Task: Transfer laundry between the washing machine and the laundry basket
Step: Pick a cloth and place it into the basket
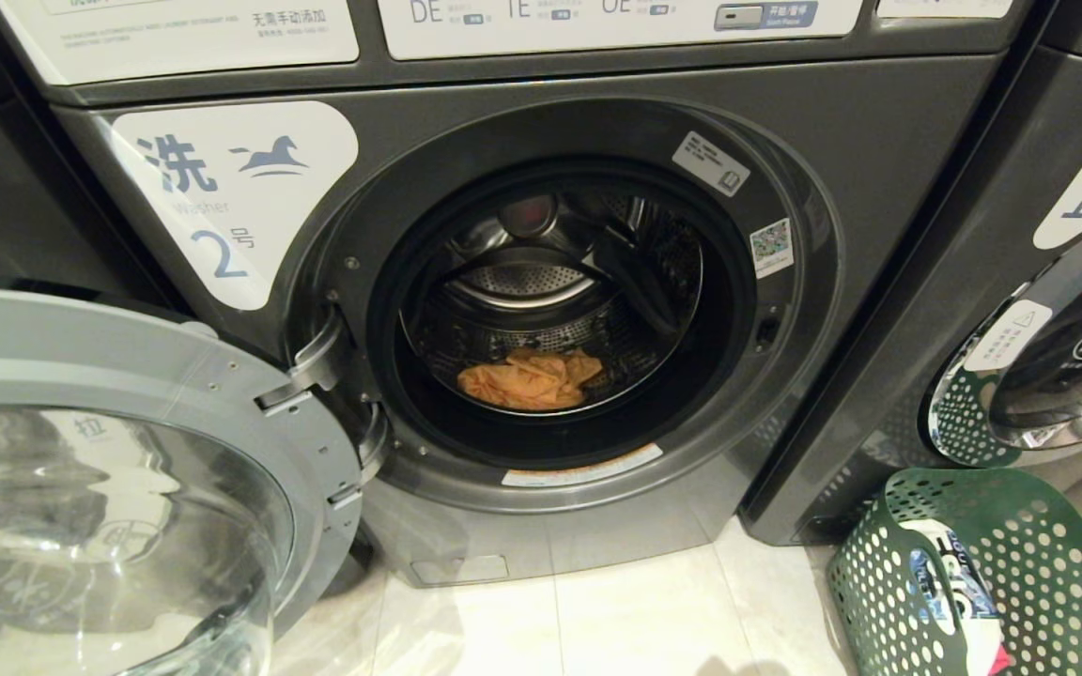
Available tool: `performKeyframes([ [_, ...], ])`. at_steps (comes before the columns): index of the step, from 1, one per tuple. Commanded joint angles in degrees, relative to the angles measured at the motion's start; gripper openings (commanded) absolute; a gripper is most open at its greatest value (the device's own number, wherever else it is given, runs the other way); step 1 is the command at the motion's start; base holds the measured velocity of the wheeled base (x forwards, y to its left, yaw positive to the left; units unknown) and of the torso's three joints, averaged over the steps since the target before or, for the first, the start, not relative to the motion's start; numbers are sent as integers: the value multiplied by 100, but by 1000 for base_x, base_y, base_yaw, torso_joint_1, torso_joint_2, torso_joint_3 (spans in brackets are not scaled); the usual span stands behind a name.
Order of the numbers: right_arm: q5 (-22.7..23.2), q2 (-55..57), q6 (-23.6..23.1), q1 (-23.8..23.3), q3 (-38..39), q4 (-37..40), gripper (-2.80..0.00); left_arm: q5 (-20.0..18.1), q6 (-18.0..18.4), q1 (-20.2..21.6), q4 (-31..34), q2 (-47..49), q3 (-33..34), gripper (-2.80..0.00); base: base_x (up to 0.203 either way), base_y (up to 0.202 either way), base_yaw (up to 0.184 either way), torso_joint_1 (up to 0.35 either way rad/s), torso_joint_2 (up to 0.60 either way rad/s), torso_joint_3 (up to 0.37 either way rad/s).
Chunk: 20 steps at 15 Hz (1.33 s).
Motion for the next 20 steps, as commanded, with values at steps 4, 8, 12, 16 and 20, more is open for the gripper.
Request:
performKeyframes([
  [4,-58,-15,12,29,-4,12,0,2,-5,1,-2,-2,1,-280,0,0,0,0,0,0],
  [8,-63,-115,9,29,17,12,0,2,-5,1,-2,-2,1,-280,0,0,0,0,0,0],
  [12,-61,-138,10,34,31,3,0,2,-5,1,-2,-2,1,-280,4,-9,158,-1,3,4],
  [16,-67,-104,12,29,-12,-6,0,2,-5,1,-2,-2,1,-280,1,-5,127,2,5,1],
  [20,-73,526,206,-212,-193,-103,0,2,-5,1,-2,-2,1,-280,0,0,0,0,0,0],
])
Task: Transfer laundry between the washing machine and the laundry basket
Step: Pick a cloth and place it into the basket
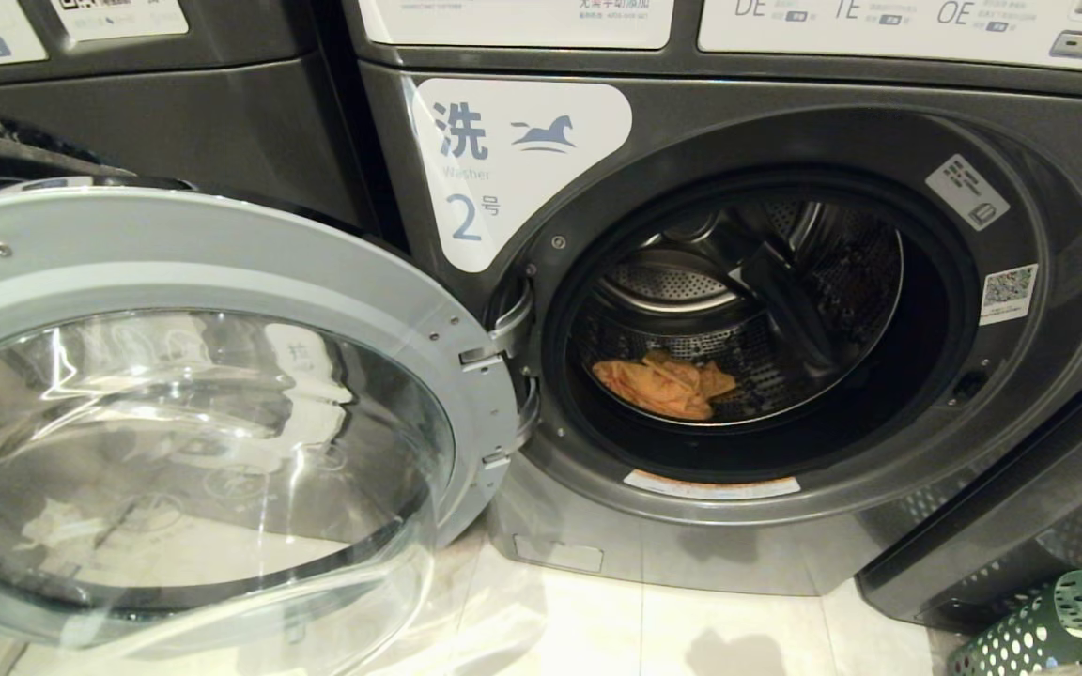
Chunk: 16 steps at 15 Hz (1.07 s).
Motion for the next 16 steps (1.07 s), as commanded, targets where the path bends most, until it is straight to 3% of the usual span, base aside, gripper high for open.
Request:
performKeyframes([
  [1,13,583,147,-85,-100,-125,0,2,-2,4,-4,-2,1,-280,0,0,0,0,0,0],
  [3,-27,1494,509,-110,-265,-694,0,2,-2,4,-4,-2,1,-280,0,0,0,0,0,0],
  [6,-298,3064,1026,-100,-550,-2341,0,2,-2,4,-4,-2,1,-280,0,0,0,0,0,0],
  [10,-572,4681,1335,-64,-1217,-4140,0,2,-2,4,-4,-2,1,-280,0,0,0,0,0,0],
  [16,-1325,6343,1455,61,-2911,-4736,0,2,-2,4,-4,-2,1,-280,0,0,0,0,0,0],
])
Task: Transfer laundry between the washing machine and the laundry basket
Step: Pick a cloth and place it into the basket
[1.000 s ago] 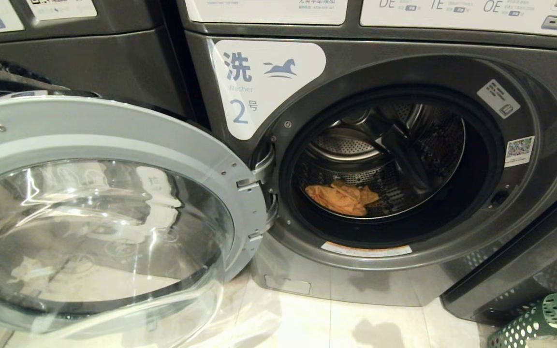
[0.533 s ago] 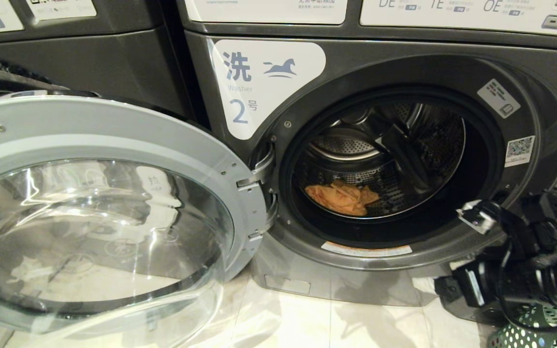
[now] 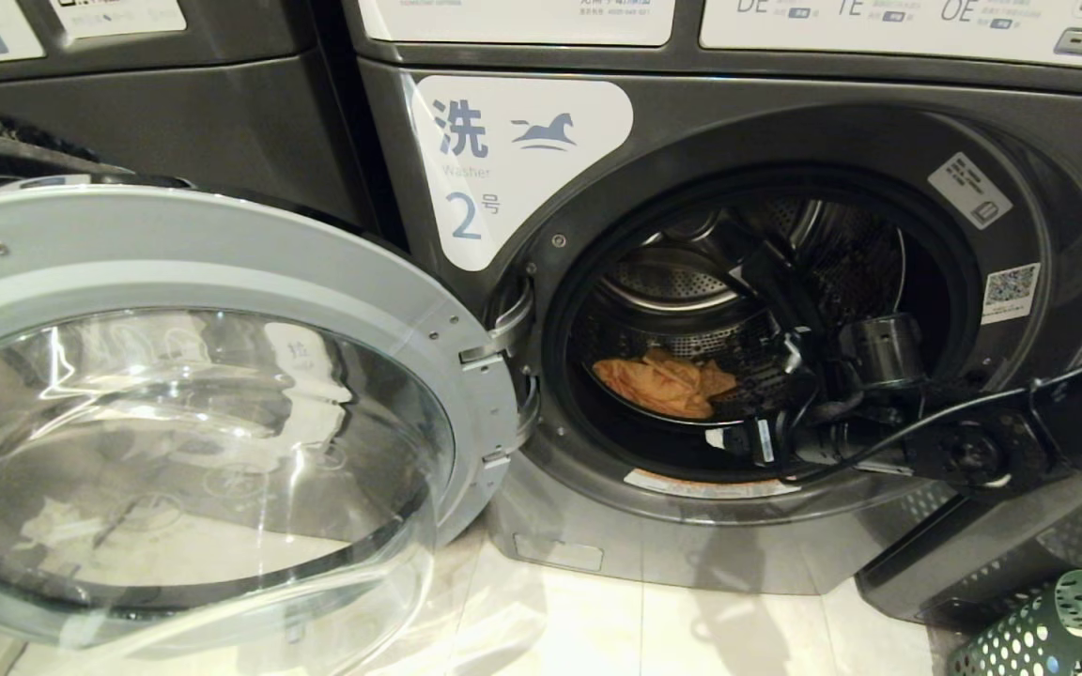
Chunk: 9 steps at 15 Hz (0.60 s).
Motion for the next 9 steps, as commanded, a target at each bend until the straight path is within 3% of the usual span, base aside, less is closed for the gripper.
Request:
performKeyframes([
  [1,-81,705,2,17,-515,-24,0,2,-2,1,-2,-2,1,-280,0,0,0,0,0,0],
  [5,-546,1736,6,17,-2090,35,0,2,-2,1,-2,-2,1,-280,0,0,0,0,0,0],
  [9,-803,2577,20,3,-3802,692,0,2,-2,1,-2,-2,1,-280,0,0,0,0,0,0],
])
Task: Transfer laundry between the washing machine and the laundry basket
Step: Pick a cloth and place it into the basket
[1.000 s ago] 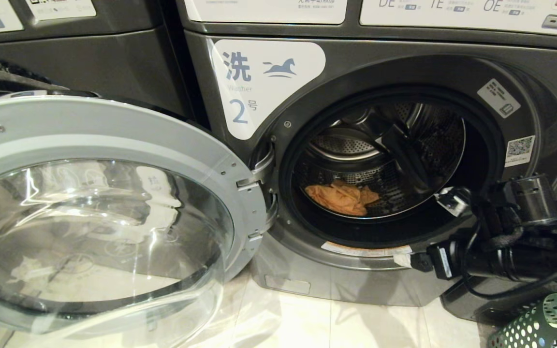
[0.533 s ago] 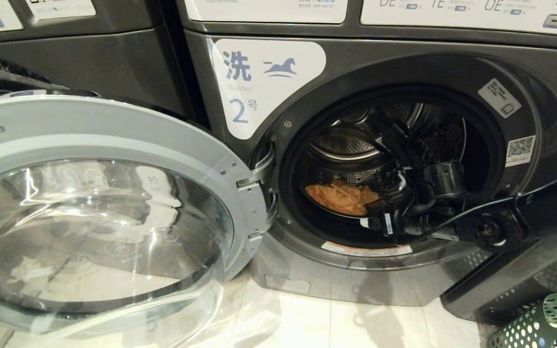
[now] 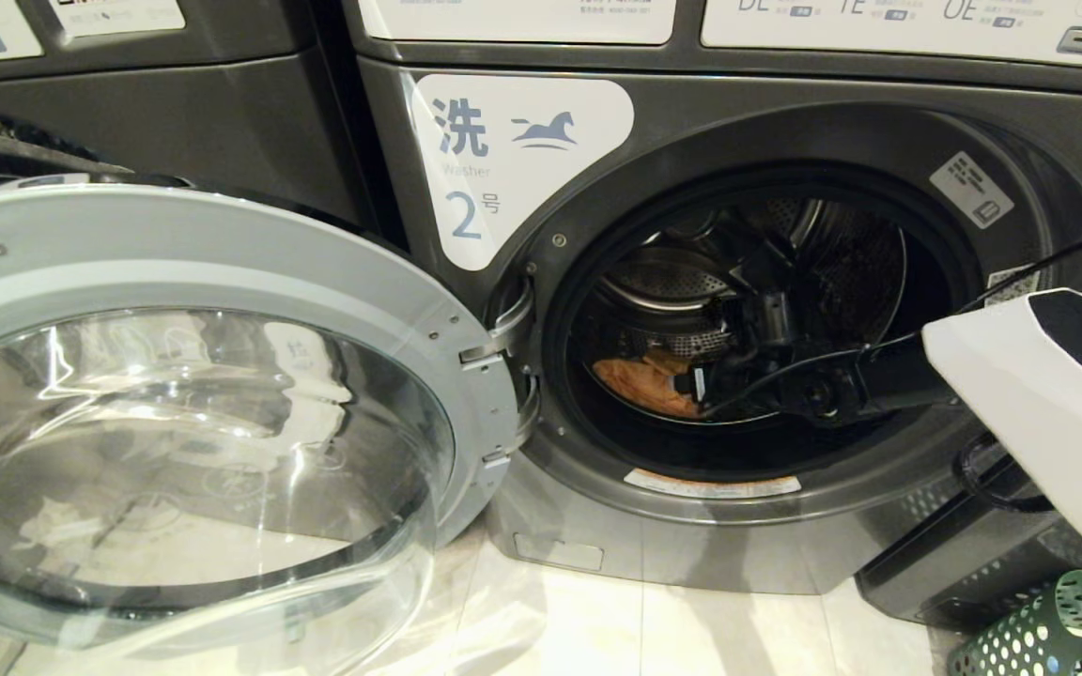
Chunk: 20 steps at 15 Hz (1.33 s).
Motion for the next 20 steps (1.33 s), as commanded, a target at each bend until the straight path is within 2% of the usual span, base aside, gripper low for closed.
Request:
performKeyframes([
  [1,-19,563,8,-10,-716,160,0,2,-2,1,-2,-2,1,-280,0,0,0,0,0,0],
  [3,-53,965,77,-36,-1501,425,0,2,-2,1,-2,-2,1,-280,0,0,0,0,0,0],
  [5,-64,1346,167,-141,-1831,514,0,2,-2,1,-2,-2,1,-280,0,0,0,0,0,0],
  [10,-11,1856,495,-379,-1906,-553,0,2,-2,1,-2,-2,1,-280,0,0,0,0,0,0],
  [14,216,2109,879,-412,-1906,-610,0,2,-2,1,-2,-2,1,-280,0,0,0,0,0,0],
  [20,474,2266,923,-509,-1906,-660,0,2,-2,1,-2,-2,1,-280,0,0,0,0,0,0],
])
